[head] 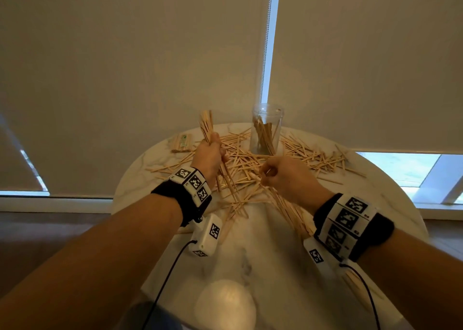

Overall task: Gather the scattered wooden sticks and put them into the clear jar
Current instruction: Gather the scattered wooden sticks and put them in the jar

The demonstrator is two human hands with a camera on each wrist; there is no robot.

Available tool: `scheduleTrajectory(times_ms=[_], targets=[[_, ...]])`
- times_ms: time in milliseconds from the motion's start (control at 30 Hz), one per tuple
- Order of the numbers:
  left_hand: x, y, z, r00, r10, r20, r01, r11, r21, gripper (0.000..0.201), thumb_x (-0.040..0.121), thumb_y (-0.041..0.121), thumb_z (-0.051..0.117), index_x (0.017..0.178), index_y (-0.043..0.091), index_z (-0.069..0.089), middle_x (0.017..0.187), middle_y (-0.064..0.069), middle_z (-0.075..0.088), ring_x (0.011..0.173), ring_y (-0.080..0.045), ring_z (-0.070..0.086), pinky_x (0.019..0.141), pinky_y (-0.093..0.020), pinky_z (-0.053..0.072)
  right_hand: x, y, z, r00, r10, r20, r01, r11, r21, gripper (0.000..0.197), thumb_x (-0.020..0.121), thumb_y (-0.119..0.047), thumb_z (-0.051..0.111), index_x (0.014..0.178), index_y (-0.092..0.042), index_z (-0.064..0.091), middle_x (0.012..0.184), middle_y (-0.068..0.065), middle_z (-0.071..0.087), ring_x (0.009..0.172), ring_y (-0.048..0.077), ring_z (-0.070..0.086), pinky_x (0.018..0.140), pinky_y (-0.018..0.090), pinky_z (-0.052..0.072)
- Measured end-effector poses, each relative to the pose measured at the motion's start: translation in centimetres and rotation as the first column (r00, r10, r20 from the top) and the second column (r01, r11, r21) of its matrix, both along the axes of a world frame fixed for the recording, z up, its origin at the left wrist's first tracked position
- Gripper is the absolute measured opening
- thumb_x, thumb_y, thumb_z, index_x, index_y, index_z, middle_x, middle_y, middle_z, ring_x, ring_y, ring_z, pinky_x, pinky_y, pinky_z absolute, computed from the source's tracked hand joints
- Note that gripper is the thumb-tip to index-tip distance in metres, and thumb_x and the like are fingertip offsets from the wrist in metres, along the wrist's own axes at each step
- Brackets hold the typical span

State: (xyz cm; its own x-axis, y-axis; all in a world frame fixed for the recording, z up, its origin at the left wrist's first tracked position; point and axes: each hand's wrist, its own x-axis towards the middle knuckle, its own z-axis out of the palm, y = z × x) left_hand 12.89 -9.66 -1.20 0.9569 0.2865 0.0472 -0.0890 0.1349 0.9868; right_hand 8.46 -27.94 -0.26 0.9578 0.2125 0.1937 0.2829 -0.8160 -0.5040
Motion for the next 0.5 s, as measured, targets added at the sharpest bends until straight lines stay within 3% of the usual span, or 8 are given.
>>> scheduleTrajectory(times_ms=[100, 167, 233, 267, 333, 433, 500], targets=[[-0.9, -0.7, 0.2, 0.997, -0.077, 0.013, 0.078, 0.992, -0.102, 0.035, 0.105, 0.041, 0.039, 0.087, 0.013, 0.050, 0.065, 0.001, 0.051, 0.057, -0.013, 0.054, 0.065, -0.042, 0.057, 0.5, -0.3, 1.6, 1.000, -0.010, 0.024, 0.005, 0.983, 0.183, 0.007, 0.088, -0.021, 0.073, 0.092, -0.023, 0.070, 0.085, -0.008, 0.071, 0.081, 0.007, 0.067, 0.074, 0.026, 0.057], [-1.7, -1.6, 0.4, 0.992, -0.125, 0.020, 0.126, 0.987, -0.102, 0.037, 0.104, 0.043, 0.040, 0.104, 0.009, 0.056, 0.083, -0.005, 0.066, 0.076, -0.020, 0.069, 0.071, -0.044, 0.060, 0.6, -0.1, 2.7, 0.997, -0.008, 0.073, -0.013, 0.962, 0.274, 0.009, 0.086, -0.020, 0.075, 0.089, -0.022, 0.067, 0.079, -0.004, 0.071, 0.074, 0.009, 0.070, 0.070, 0.029, 0.059], [-2.7, -2.6, 0.8, 0.977, -0.212, 0.034, 0.214, 0.976, -0.043, 0.044, 0.105, 0.043, 0.037, 0.121, 0.006, 0.056, 0.097, -0.007, 0.074, 0.095, -0.025, 0.072, 0.080, -0.046, 0.059, 0.6, 0.2, 3.7, 0.990, 0.001, 0.142, -0.048, 0.942, 0.333, 0.012, 0.085, -0.022, 0.076, 0.088, -0.020, 0.066, 0.076, -0.001, 0.072, 0.070, 0.012, 0.071, 0.071, 0.037, 0.061], [-3.2, -3.1, 0.9, 0.962, -0.269, 0.049, 0.270, 0.963, -0.016, 0.042, 0.106, 0.042, 0.035, 0.120, 0.010, 0.058, 0.095, -0.006, 0.076, 0.094, -0.025, 0.073, 0.080, -0.044, 0.059, 0.7, 0.4, 4.1, 0.985, 0.012, 0.172, -0.073, 0.931, 0.358, 0.012, 0.085, -0.024, 0.076, 0.087, -0.019, 0.065, 0.076, 0.000, 0.071, 0.070, 0.014, 0.071, 0.071, 0.041, 0.061], [-4.4, -4.2, 1.4, 0.928, -0.364, 0.081, 0.366, 0.931, -0.007, 0.042, 0.107, 0.040, 0.031, 0.107, 0.015, 0.063, 0.083, -0.006, 0.075, 0.077, -0.023, 0.072, 0.068, -0.037, 0.059, 0.7, 0.7, 4.9, 0.977, 0.016, 0.211, -0.098, 0.919, 0.382, 0.014, 0.085, -0.028, 0.076, 0.087, -0.017, 0.066, 0.075, 0.000, 0.071, 0.069, 0.014, 0.070, 0.070, 0.040, 0.060], [-5.1, -5.0, 1.8, 0.925, -0.357, 0.132, 0.367, 0.929, -0.056, 0.039, 0.106, 0.043, 0.032, 0.099, 0.016, 0.059, 0.065, -0.003, 0.054, 0.054, -0.017, 0.051, 0.053, -0.031, 0.047, 0.8, 0.7, 6.0, 0.970, 0.017, 0.244, -0.102, 0.935, 0.340, 0.014, 0.084, -0.031, 0.076, 0.085, -0.019, 0.069, 0.068, -0.008, 0.068, 0.063, 0.002, 0.063, 0.063, 0.029, 0.051], [-5.1, -5.0, 1.9, 0.921, -0.364, 0.143, 0.376, 0.924, -0.067, 0.036, 0.104, 0.047, 0.035, 0.103, 0.018, 0.056, 0.061, 0.003, 0.043, 0.049, -0.010, 0.040, 0.049, -0.027, 0.041, 0.9, 0.7, 6.6, 0.973, 0.028, 0.230, -0.106, 0.937, 0.334, 0.019, 0.087, -0.036, 0.073, 0.096, -0.021, 0.069, 0.080, -0.010, 0.068, 0.071, 0.002, 0.062, 0.067, 0.028, 0.050]])
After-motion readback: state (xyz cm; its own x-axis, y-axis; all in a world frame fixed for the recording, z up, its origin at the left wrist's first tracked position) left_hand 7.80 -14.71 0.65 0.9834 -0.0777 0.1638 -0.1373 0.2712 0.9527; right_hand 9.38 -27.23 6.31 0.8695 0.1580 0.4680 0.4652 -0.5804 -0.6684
